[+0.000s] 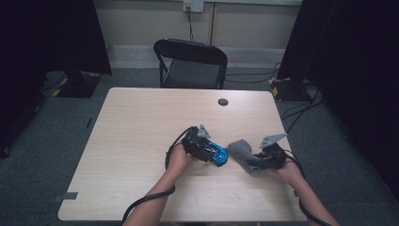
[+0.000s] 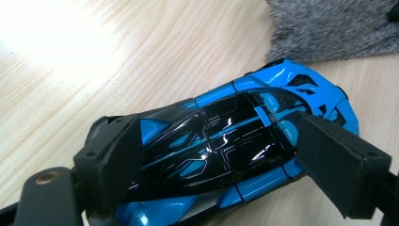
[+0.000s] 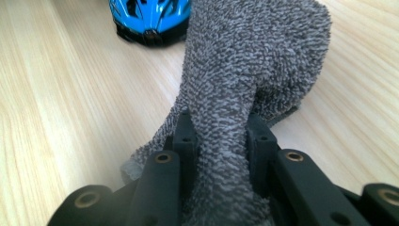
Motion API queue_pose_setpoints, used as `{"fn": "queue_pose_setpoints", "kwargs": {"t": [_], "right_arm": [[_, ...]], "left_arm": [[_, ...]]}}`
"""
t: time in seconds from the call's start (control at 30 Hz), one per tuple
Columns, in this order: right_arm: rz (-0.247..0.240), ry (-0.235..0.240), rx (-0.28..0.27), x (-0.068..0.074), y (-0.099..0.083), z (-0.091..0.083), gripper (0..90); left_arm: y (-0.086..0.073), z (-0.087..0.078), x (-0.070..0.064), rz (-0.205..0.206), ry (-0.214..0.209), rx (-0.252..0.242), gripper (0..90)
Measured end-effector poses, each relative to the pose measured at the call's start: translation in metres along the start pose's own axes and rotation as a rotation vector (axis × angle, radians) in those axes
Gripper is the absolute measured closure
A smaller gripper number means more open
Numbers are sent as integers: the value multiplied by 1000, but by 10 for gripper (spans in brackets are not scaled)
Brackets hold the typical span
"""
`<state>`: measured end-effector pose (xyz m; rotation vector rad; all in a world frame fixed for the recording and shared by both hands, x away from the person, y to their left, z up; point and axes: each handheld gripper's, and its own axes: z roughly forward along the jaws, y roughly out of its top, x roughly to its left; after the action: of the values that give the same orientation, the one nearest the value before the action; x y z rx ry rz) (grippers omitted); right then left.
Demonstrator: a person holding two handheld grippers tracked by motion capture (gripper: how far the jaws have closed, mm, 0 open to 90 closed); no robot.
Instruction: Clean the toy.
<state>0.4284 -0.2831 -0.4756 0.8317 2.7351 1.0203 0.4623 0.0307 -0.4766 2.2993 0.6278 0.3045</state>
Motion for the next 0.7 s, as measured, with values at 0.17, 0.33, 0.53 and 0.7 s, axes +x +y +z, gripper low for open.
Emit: {"fn": "queue_pose_setpoints", "kwargs": {"t": [0.17, 0.33, 0.53, 0.7], "right_arm": [[8, -11, -12, -1, -5, -10, 708], [48, -34, -74, -7, 1, -23, 707], [91, -99, -110, -19, 24, -18, 707], [84, -108, -111, -24, 48, -1, 706]], "left_arm": [[0, 0, 0, -2, 2, 0, 155], [0, 0, -1, -6, 5, -1, 155], [-1, 0, -1, -7, 6, -6, 155], [-1, 0, -1, -8, 7, -8, 155]]}}
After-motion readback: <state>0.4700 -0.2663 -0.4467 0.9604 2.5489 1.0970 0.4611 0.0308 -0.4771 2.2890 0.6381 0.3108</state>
